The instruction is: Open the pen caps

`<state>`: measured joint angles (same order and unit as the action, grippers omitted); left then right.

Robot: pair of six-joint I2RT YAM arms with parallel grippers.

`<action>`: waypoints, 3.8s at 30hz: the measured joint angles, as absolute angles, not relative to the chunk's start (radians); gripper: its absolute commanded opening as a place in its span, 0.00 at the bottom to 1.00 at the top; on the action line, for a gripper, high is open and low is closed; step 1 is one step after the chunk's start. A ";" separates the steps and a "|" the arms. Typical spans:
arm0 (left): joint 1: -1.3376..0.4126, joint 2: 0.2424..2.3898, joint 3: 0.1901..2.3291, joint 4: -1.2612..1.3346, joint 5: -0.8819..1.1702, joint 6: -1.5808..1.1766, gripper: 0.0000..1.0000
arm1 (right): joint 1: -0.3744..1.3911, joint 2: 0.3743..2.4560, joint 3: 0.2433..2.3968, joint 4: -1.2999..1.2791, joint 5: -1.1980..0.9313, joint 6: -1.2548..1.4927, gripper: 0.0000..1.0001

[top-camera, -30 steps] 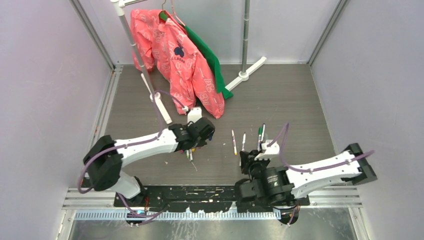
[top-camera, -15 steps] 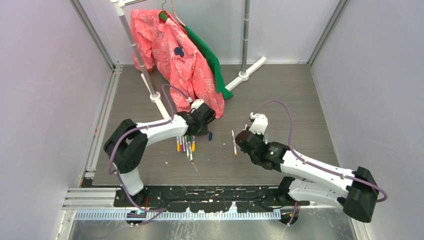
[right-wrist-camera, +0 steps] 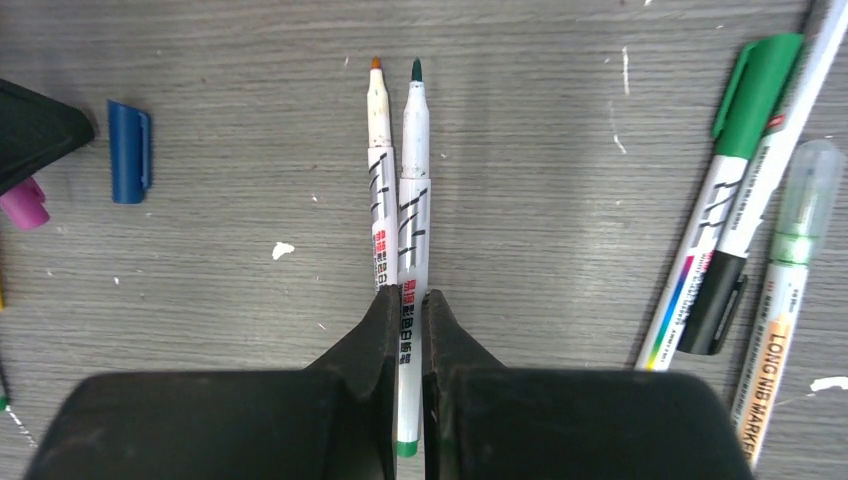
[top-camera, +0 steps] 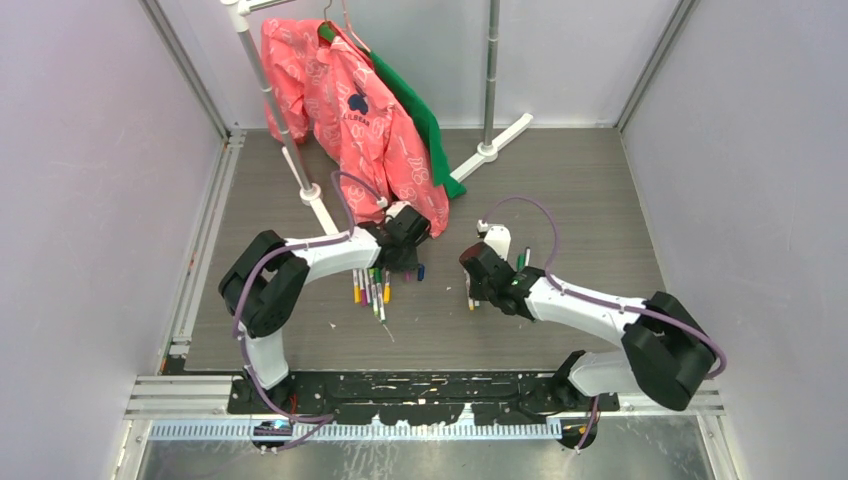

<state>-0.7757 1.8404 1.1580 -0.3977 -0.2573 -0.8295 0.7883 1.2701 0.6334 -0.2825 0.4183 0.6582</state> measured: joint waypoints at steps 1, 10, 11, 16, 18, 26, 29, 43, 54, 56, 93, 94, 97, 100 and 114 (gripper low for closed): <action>-0.776 1.840 1.159 -0.392 -0.253 -0.829 0.07 | 0.785 1.288 0.633 -0.274 0.410 0.656 0.03; -0.776 1.850 1.160 -0.357 -0.236 -0.830 0.26 | 0.756 1.346 0.633 -0.235 0.377 0.644 0.26; -0.776 1.850 1.160 -0.356 -0.234 -0.830 0.28 | 0.755 1.349 0.633 -0.233 0.377 0.644 0.29; -0.776 1.850 1.160 -0.347 -0.234 -0.834 0.35 | 0.755 1.366 0.633 -0.229 0.367 0.638 0.38; -0.776 1.847 1.158 -0.347 -0.234 -0.835 0.36 | 0.755 1.368 0.633 -0.228 0.364 0.638 0.42; -0.776 1.805 1.113 -0.355 -0.240 -0.846 0.44 | 0.755 1.335 0.641 -0.274 0.388 0.637 0.46; -0.776 1.766 1.084 -0.367 -0.242 -0.856 0.46 | 0.755 1.293 0.667 -0.324 0.429 0.641 0.48; -0.838 1.452 0.973 -0.370 -0.238 -0.879 0.49 | 0.653 1.271 0.715 -0.492 0.579 0.714 0.48; -0.860 1.371 0.899 -0.369 -0.232 -0.878 0.49 | 0.593 1.366 0.739 -0.507 0.575 0.732 0.45; -0.860 1.352 0.888 -0.367 -0.233 -0.878 0.49 | 0.582 1.383 0.744 -0.506 0.572 0.735 0.45; -0.860 1.269 0.836 -0.371 -0.235 -0.860 0.54 | 0.523 1.464 0.685 -0.335 0.465 0.842 0.01; -0.860 1.268 0.836 -0.371 -0.235 -0.860 0.55 | 0.524 1.461 0.683 -0.330 0.465 0.843 0.01; -0.860 1.259 0.836 -0.373 -0.235 -0.860 0.58 | 0.530 1.456 0.675 -0.316 0.468 0.846 0.01; -0.860 1.243 0.836 -0.373 -0.235 -0.862 0.60 | 0.574 1.451 0.675 -0.323 0.480 0.843 0.01; -0.860 1.293 0.836 -0.323 -0.152 -0.910 0.62 | 0.937 1.217 0.699 -0.415 0.475 0.754 0.01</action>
